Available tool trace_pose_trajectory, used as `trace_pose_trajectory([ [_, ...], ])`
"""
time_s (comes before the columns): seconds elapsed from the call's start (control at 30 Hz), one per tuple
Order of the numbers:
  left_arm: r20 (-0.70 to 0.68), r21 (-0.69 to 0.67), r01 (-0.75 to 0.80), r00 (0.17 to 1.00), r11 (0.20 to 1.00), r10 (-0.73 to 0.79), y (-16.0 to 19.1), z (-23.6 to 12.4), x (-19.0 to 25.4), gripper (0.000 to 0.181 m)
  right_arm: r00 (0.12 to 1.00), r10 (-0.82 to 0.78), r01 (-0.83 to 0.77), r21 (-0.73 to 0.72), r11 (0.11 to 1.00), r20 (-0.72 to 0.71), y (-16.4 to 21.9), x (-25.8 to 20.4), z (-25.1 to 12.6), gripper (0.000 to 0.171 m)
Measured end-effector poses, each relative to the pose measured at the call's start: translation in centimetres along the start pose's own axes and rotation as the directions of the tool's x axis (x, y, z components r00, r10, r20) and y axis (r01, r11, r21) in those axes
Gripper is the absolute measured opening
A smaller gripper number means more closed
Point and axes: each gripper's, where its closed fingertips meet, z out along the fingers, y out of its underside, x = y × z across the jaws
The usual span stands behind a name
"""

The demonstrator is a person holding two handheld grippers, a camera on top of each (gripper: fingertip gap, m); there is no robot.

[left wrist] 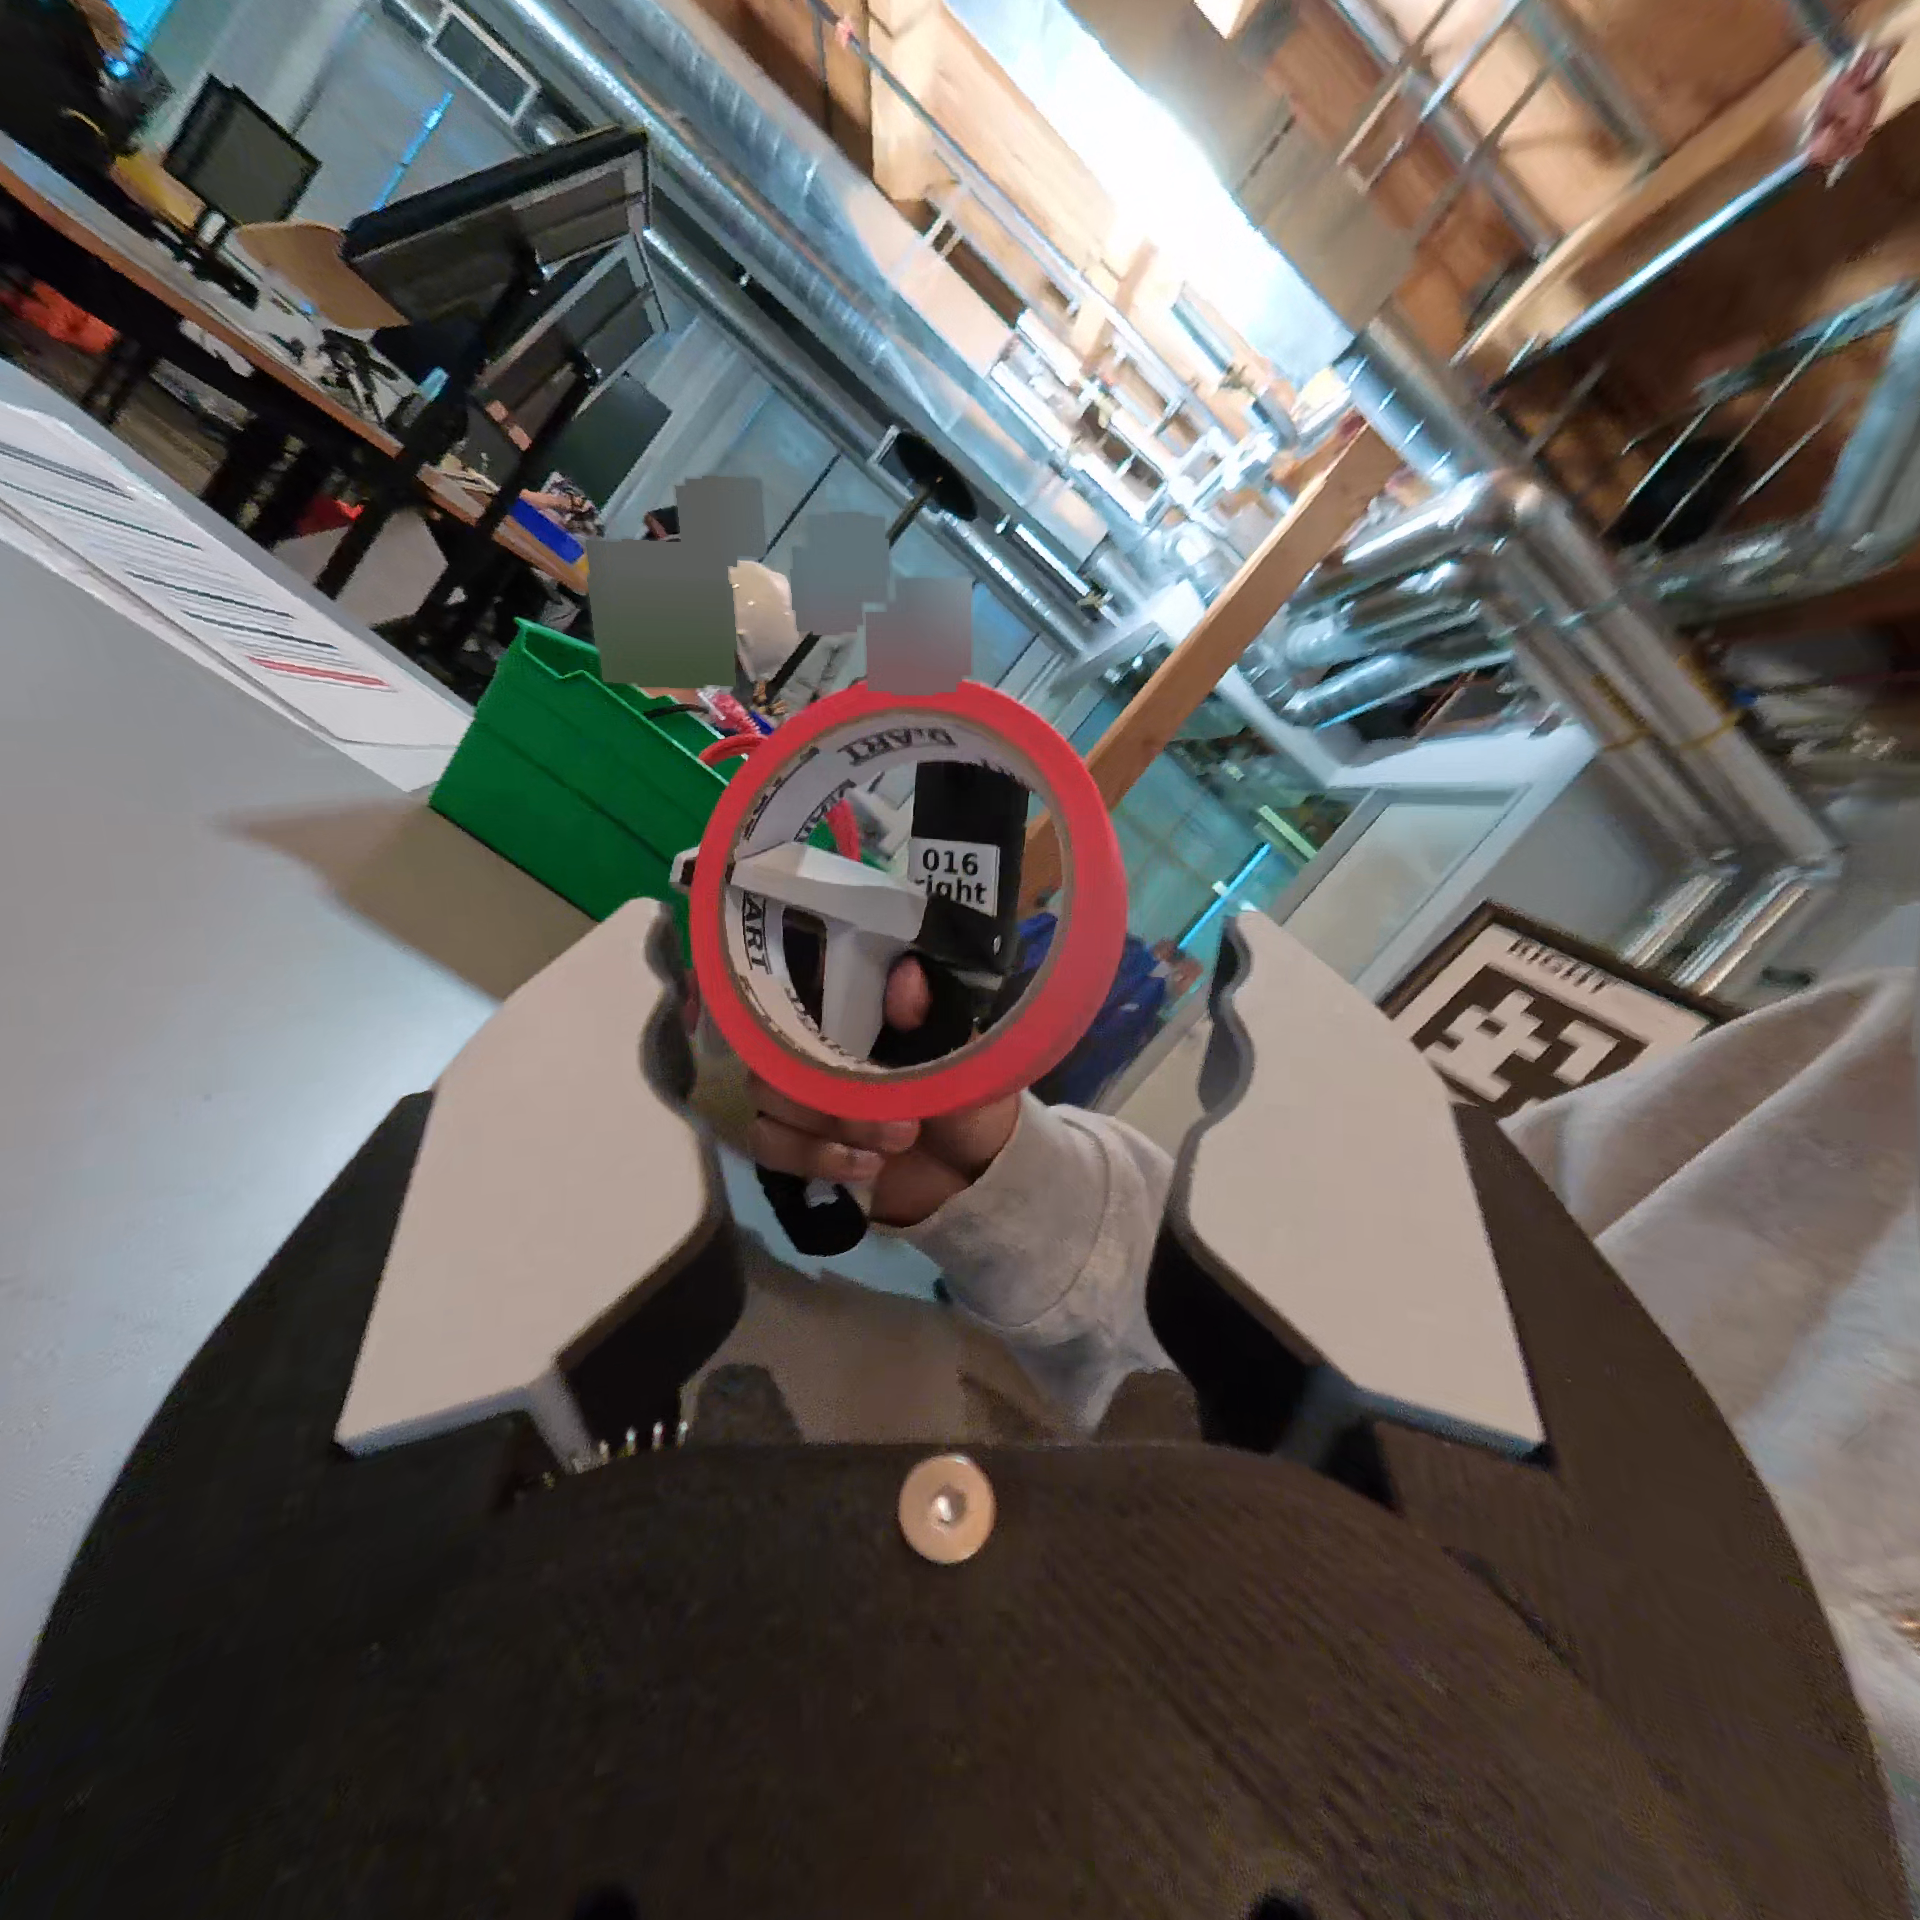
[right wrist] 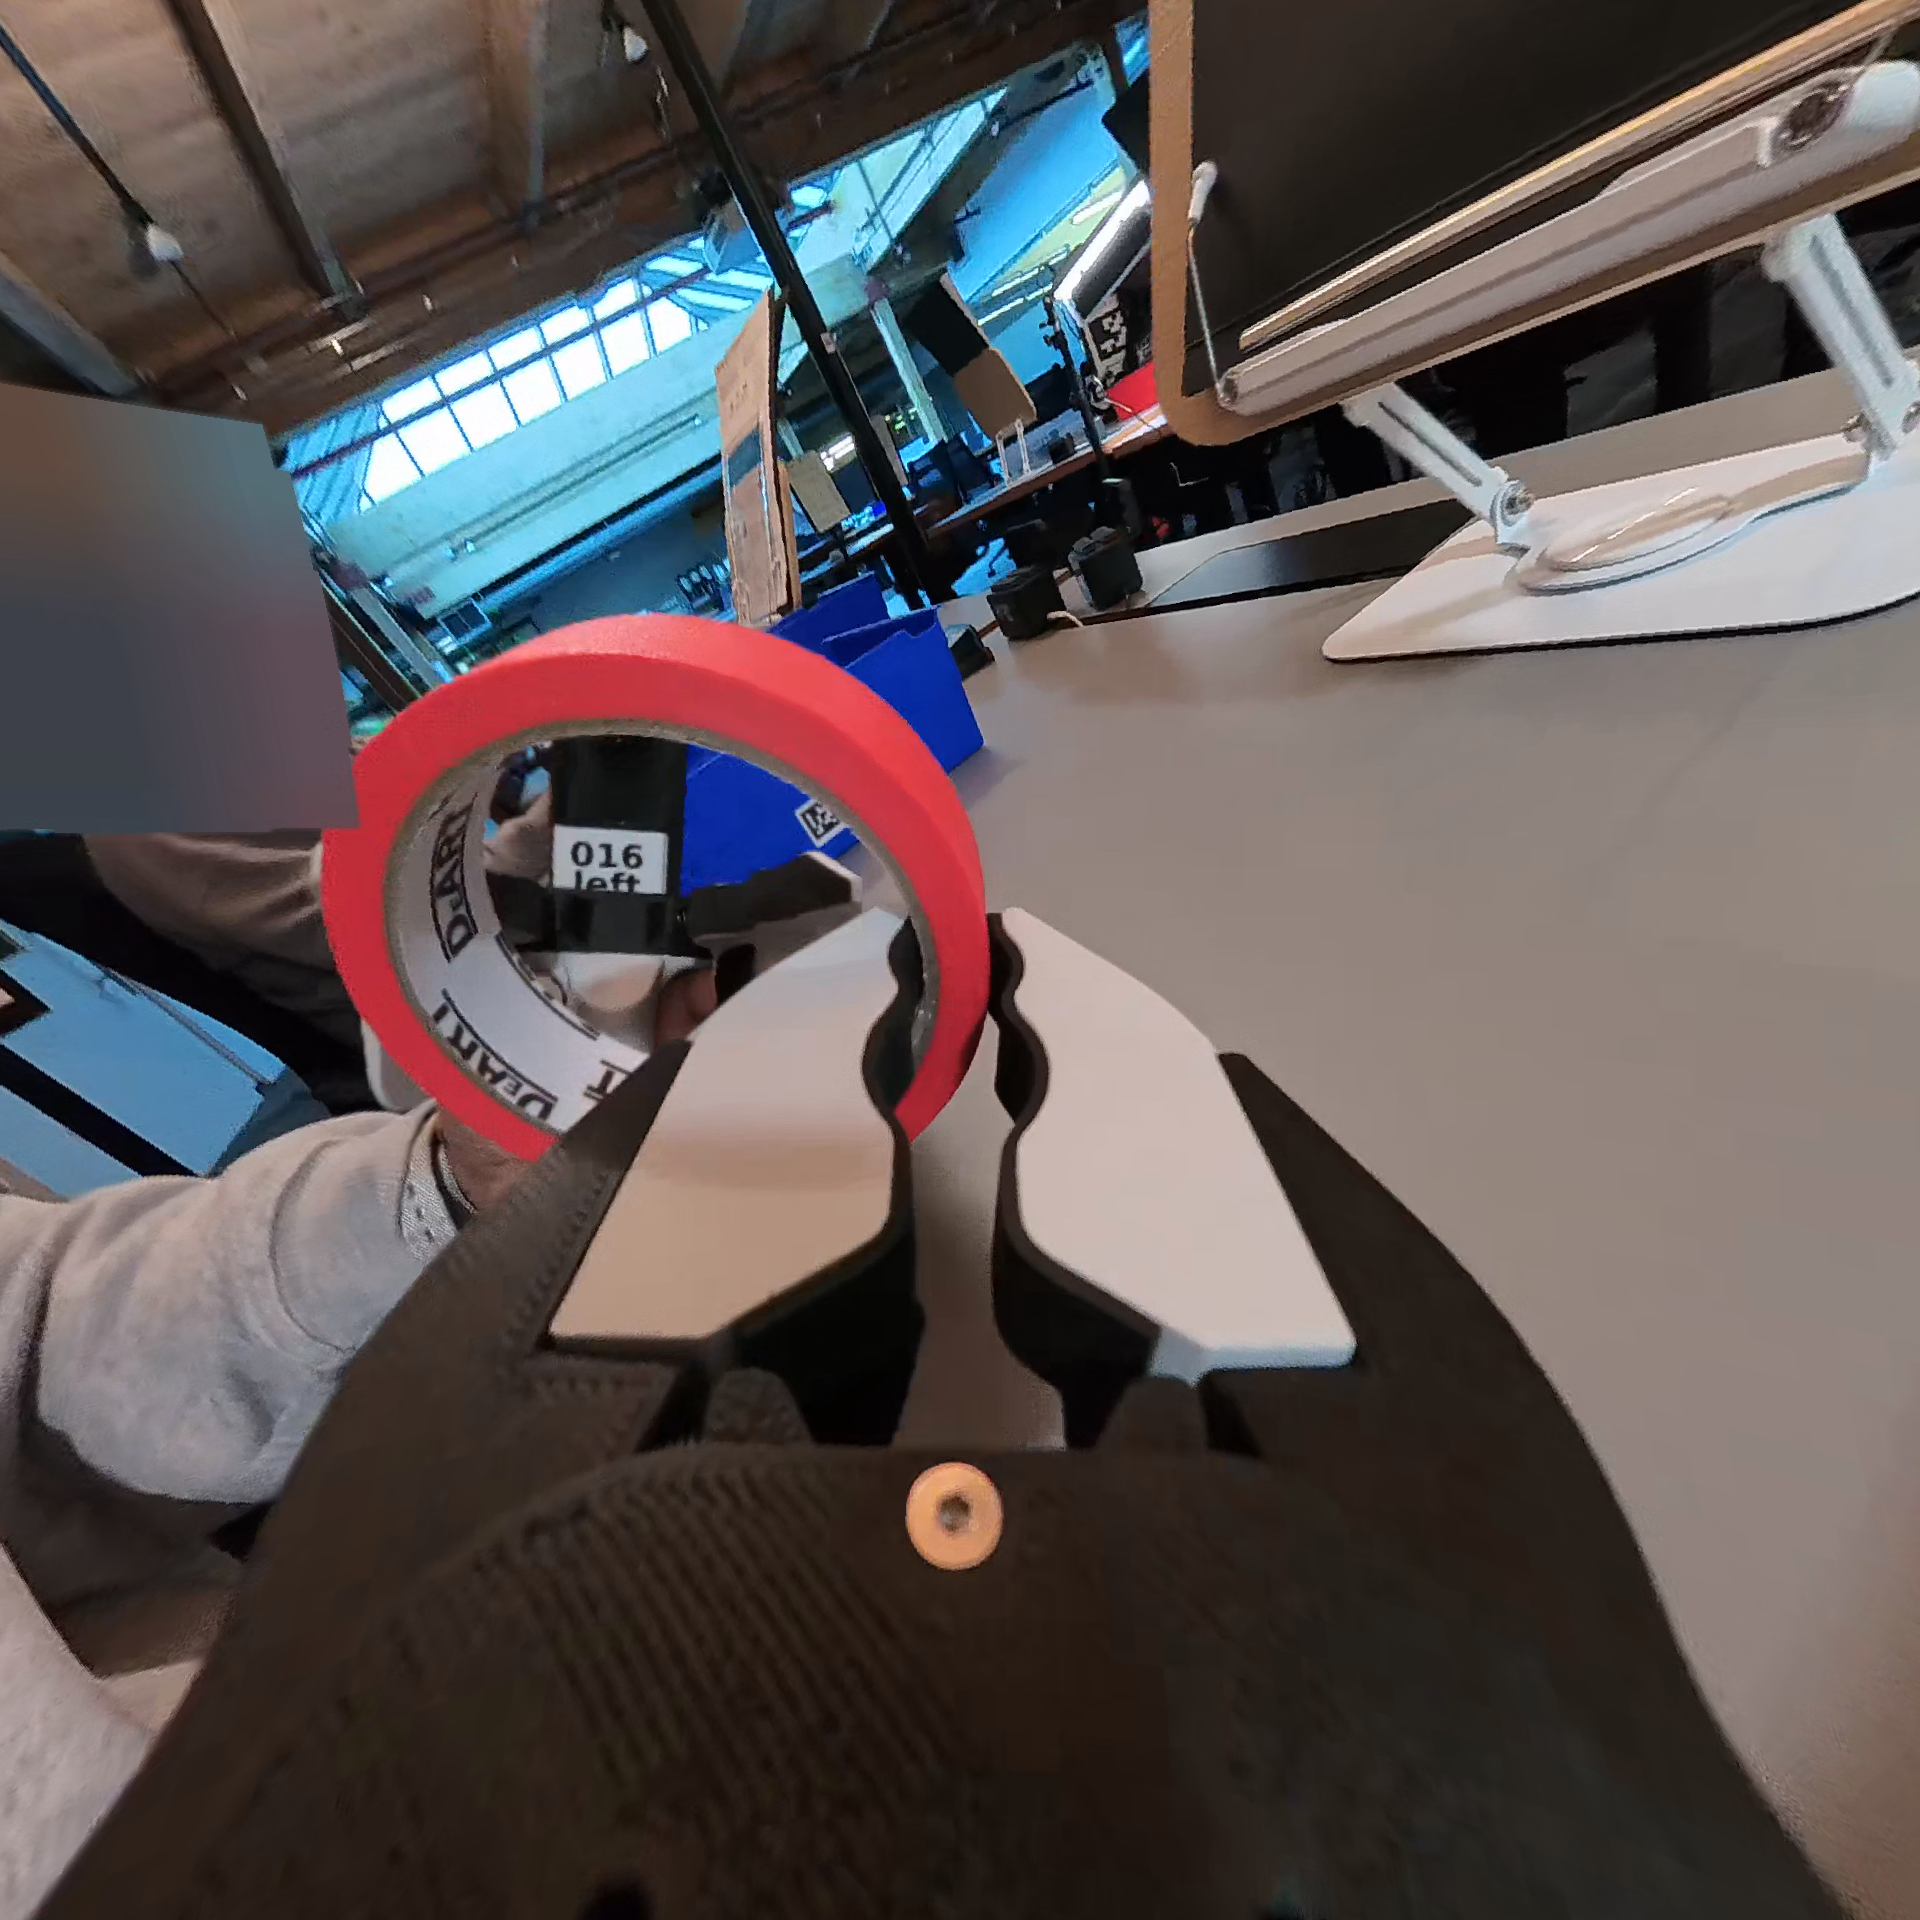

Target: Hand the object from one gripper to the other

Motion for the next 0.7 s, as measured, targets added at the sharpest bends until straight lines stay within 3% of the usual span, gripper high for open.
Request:
trace_pose_trajectory([
  [0.17, 0.038, -0.153, -0.156, 0.986, 0.976, 0.163, 2.5, 1.2, 0.3, 0.146, 0.998, 0.022, -0.023, 0.008, 1.0, 0.057, -0.2, -0.6, -0.2, 0.011],
  [0.57, -0.054, -0.327, -0.09, 0.996, 0.941, 0.076, 6.5, 2.0, 1.5, 0.146, 0.944, -0.227, 0.259, -0.109, 0.96, 0.239, 2.5, -5.1, 0.6, 0.011],
  [0.7, -0.107, -0.347, -0.061, 0.994, 0.936, 0.025, 6.8, 1.8, 2.2, 0.126, 0.947, -0.233, 0.26, -0.103, 0.96, 0.223, 2.4, -4.9, 0.6, 0.011],
])
